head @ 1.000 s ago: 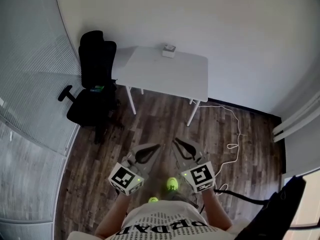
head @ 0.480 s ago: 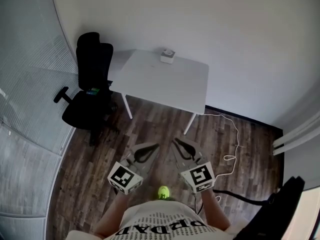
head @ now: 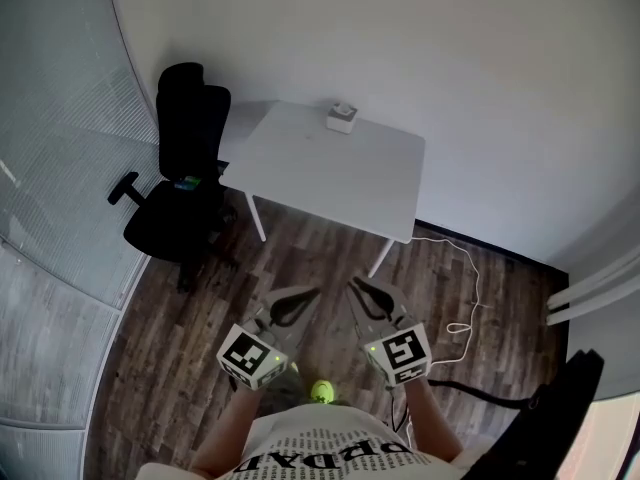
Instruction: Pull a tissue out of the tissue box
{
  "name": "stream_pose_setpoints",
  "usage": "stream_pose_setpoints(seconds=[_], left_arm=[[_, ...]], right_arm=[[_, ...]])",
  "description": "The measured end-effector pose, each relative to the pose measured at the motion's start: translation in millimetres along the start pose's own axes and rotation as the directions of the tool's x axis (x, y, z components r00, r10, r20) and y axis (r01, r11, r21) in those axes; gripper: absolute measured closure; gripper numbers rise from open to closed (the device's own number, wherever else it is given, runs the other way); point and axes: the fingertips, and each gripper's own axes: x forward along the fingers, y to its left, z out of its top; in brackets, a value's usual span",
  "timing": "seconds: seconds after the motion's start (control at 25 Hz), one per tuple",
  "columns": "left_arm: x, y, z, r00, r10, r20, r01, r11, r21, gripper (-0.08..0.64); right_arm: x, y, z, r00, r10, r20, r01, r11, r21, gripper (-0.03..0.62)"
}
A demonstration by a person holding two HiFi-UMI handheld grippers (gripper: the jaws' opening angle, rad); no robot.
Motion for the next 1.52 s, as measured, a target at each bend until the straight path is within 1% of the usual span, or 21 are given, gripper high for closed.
stream_pose_setpoints(seconds=[0.12,0.28,0.44,0.56,0.72,0.84,0.92,1.08,1.12,1.24,1.28,1.4,1.52], left_arm=[[4.1,12.3,-3.5,1.000,-0.003,-0.007,0.003,1.000,-0.019,0.563],[15.5,32.9,-6.8,0.999,-0.040,-0.007,0.040,0.999,-0.016,0.563],[29.0,61.5,-0.7,0.998,-0.061,0.005,0.061,0.998,-0.025,0.563],[36.5,83.2,1.0,0.996,-0.083,0.015,0.083,0.996,-0.016,0.563],[44.4,113.7,12.2,0.994,-0.101,0.042,0.102,0.994,-0.035,0.563],[50.1,135.1,15.0,0.990,-0.136,0.030,0.136,0.991,-0.002,0.563],[53.3,147.0,17.5,0.987,-0.159,0.027,0.159,0.987,-0.001,0.563],[58.6,170.2,19.0,0.980,-0.197,0.040,0.195,0.980,0.036,0.563],[59.9,175.4,19.2,0.979,-0.200,0.043,0.198,0.980,0.036,0.563],[59.1,186.0,16.9,0.981,-0.188,0.039,0.189,0.982,-0.010,0.563],[59.3,188.5,15.9,0.982,-0.185,0.040,0.186,0.982,-0.019,0.563],[67.6,198.5,11.3,0.981,-0.189,0.043,0.190,0.982,-0.011,0.563],[82.3,207.5,9.1,0.981,-0.188,0.035,0.190,0.981,-0.030,0.563]], right_arm=[[12.6,-1.5,-2.5,0.999,0.006,-0.032,-0.006,1.000,-0.006,0.554],[35.2,-9.1,-2.2,0.999,-0.012,-0.044,0.011,1.000,-0.011,0.552],[58.7,-22.4,3.1,0.998,-0.028,-0.061,0.027,0.999,-0.017,0.552],[79.7,-32.5,9.2,0.998,-0.050,-0.048,0.050,0.999,-0.020,0.554],[111.2,-40.0,21.9,0.997,-0.075,-0.023,0.074,0.997,-0.027,0.554],[131.0,-49.0,28.5,0.994,-0.108,-0.021,0.107,0.994,-0.024,0.549],[142.1,-54.0,33.0,0.991,-0.130,-0.027,0.129,0.991,-0.025,0.549],[161.3,-60.7,36.8,0.986,-0.163,-0.034,0.162,0.986,-0.042,0.548],[165.7,-61.0,35.8,0.985,-0.166,-0.036,0.165,0.985,-0.041,0.548],[174.8,-59.2,30.6,0.985,-0.167,-0.039,0.167,0.986,-0.015,0.545],[176.9,-60.7,29.8,0.985,-0.168,-0.047,0.167,0.986,-0.021,0.541],[186.9,-72.6,29.6,0.982,-0.173,-0.070,0.169,0.984,-0.062,0.537],[198.5,-86.3,26.2,0.983,-0.172,-0.070,0.168,0.984,-0.060,0.535]])
